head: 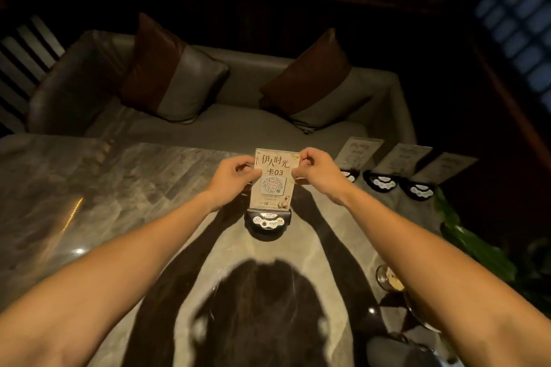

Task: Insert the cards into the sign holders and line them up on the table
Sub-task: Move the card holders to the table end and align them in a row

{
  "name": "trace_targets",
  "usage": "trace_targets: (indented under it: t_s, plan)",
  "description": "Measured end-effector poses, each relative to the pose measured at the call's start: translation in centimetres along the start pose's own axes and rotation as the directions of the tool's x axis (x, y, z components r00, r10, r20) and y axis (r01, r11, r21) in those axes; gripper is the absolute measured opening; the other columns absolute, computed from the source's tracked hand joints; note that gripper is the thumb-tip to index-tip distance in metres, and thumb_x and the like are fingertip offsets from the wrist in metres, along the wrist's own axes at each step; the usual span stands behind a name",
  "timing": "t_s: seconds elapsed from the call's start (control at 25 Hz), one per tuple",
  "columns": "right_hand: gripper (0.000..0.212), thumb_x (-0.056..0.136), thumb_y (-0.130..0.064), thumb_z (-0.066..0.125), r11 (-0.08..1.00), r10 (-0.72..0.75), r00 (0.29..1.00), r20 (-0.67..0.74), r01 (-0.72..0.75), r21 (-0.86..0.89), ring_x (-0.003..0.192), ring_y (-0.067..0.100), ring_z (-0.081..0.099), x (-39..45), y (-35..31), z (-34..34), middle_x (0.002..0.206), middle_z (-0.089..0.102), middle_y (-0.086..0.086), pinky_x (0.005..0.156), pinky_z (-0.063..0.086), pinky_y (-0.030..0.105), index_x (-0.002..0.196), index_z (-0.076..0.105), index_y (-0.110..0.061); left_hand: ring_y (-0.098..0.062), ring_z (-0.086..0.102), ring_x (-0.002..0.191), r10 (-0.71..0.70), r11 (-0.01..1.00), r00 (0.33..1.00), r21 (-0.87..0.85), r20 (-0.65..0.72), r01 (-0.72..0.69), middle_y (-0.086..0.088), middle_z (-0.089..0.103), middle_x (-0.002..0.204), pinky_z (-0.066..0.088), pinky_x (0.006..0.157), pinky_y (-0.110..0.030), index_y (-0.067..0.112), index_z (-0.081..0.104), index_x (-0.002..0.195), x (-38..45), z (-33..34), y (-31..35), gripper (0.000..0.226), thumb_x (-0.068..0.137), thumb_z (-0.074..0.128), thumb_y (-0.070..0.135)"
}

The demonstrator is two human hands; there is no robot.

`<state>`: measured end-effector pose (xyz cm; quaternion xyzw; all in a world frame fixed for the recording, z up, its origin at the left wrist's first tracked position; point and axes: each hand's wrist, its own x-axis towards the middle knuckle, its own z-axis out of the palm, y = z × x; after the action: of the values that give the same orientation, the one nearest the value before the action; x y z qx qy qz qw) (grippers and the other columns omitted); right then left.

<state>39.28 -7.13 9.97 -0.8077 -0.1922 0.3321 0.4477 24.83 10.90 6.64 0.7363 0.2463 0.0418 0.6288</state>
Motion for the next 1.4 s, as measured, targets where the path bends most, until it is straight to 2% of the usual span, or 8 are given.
trace_targets:
  t_s: [0.32,0.48,0.6,0.76,0.92,1.08,1.2,1.4]
  plan:
    - [0.022,0.082,0.001,0.067,0.957,-0.124,0.992,-0.017,0.115,-0.267,0.093,0.022,0.072,7.0,0.5,-6.9,0.083,0.071,0.005,0.08,0.06,0.053,0.087,0.059,-0.019,-0.02,0.074,0.093,0.009,1.0,1.0,0.005,-0.012,-0.009,-0.001,0.077,0.099,0.061,0.084,-0.047,0.016,0.071,0.099,9.6,5.2,1.9,0.009,0.093,0.066,0.011]
    - [0.02,0.087,-0.004,0.064,0.851,-0.18,0.983,0.033,0.173,-0.496,0.085,0.015,0.067,9.4,1.1,-8.2,0.09,0.071,-0.006,0.062,0.051,0.027,0.088,0.058,-0.023,-0.022,0.073,0.094,0.008,0.999,1.0,0.042,-0.023,-0.007,-0.004,0.076,0.101,0.061,0.084,-0.046,0.012,0.07,0.098,12.7,6.7,1.3,0.007,0.093,0.066,0.011]
    - [0.015,0.094,-0.008,0.059,0.77,-0.224,0.974,0.038,0.2,-0.606,0.082,0.016,0.064,10.4,1.8,-8.7,0.091,0.069,-0.004,0.06,0.05,0.03,0.093,0.056,-0.023,-0.02,0.072,0.096,0.001,1.0,1.0,0.025,-0.015,-0.001,-0.005,0.075,0.101,0.061,0.086,-0.044,0.013,0.07,0.096,14.4,7.6,0.7,0.005,0.093,0.066,0.01]
    - [0.006,0.098,-0.016,0.056,0.707,-0.201,0.977,0.07,0.194,-0.681,0.086,0.021,0.068,11.1,2.9,-9.5,0.1,0.073,0.002,0.069,0.06,0.046,0.093,0.056,-0.021,-0.005,0.066,0.085,0.037,0.996,0.999,0.079,-0.015,-0.036,-0.001,0.072,0.095,0.057,0.079,-0.023,0.011,0.07,0.1,15.3,8.5,0.4,0.006,0.094,0.067,0.011]
    - [0.006,0.099,-0.019,0.055,0.673,-0.194,0.977,0.083,0.194,-0.714,0.095,0.024,0.07,11.2,3.2,-10.0,0.108,0.075,0.005,0.071,0.062,0.043,0.093,0.056,-0.02,-0.001,0.062,0.081,0.062,0.99,0.998,0.132,-0.026,-0.058,-0.004,0.071,0.096,0.047,0.069,-0.002,0.007,0.07,0.1,15.7,9.1,0.0,0.008,0.093,0.067,0.01]
    - [0.003,0.099,-0.019,0.056,0.638,-0.206,0.974,0.097,0.209,-0.741,0.097,0.025,0.069,11.2,3.4,-10.4,0.108,0.075,0.007,0.075,0.061,0.04,0.097,0.058,-0.018,-0.005,0.063,0.084,0.059,0.989,0.998,0.135,-0.017,-0.056,-0.003,0.072,0.096,0.047,0.071,-0.005,0.014,0.071,0.096,15.8,9.4,-0.3,0.005,0.092,0.069,0.012]
    - [0.008,0.099,-0.018,0.053,0.603,-0.205,0.973,0.106,0.211,-0.77,0.091,0.028,0.067,11.4,3.7,-10.3,0.095,0.074,0.006,0.088,0.046,0.032,0.102,0.061,-0.018,-0.014,0.066,0.09,0.034,0.991,0.999,0.133,-0.036,-0.029,-0.008,0.074,0.099,0.049,0.08,-0.018,0.011,0.073,0.098,16.1,9.5,-1.0,0.009,0.089,0.073,0.014]
    - [0.011,0.1,-0.018,0.051,0.615,-0.206,0.975,0.085,0.196,-0.764,0.096,0.024,0.068,11.6,4.2,-10.1,0.097,0.075,0.004,0.121,0.023,0.048,0.106,0.06,-0.021,-0.016,0.066,0.093,0.018,0.984,0.999,0.176,-0.03,-0.013,-0.006,0.074,0.101,0.047,0.078,-0.018,0.012,0.072,0.096,16.4,9.7,-0.8,0.006,0.09,0.072,0.014]
